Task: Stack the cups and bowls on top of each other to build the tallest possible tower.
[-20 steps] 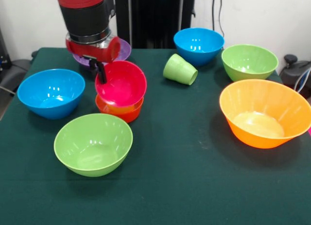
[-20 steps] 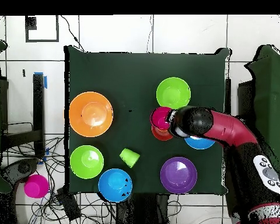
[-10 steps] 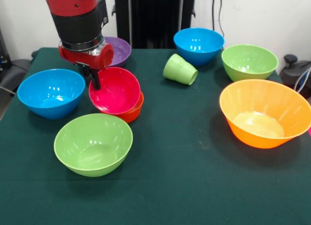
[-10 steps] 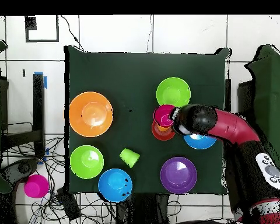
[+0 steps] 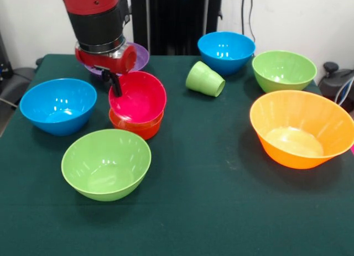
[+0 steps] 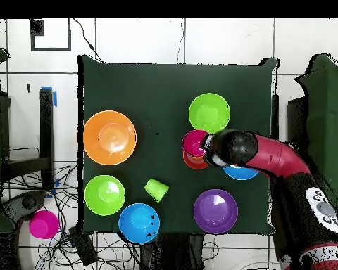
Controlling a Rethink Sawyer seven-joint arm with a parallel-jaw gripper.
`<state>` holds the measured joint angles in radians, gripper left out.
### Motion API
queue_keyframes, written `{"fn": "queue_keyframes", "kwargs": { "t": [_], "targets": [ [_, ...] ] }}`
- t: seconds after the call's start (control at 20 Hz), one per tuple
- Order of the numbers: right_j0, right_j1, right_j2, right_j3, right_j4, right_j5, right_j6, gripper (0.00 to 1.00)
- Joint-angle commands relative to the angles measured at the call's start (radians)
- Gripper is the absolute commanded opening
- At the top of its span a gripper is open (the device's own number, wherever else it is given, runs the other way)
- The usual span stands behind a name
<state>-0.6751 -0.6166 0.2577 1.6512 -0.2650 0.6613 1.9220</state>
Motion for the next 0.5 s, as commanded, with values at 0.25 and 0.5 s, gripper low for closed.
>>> {"fn": "queue_keyframes", "kwargs": {
  "t": [0.25, 0.5],
  "targets": [
    [0.061, -0.048, -0.013, 0.144, 0.010, -0.068, 0.118, 0.00],
    [0.065, -0.055, -0.021, 0.160, 0.009, -0.085, 0.123, 0.00]
  ]
}}
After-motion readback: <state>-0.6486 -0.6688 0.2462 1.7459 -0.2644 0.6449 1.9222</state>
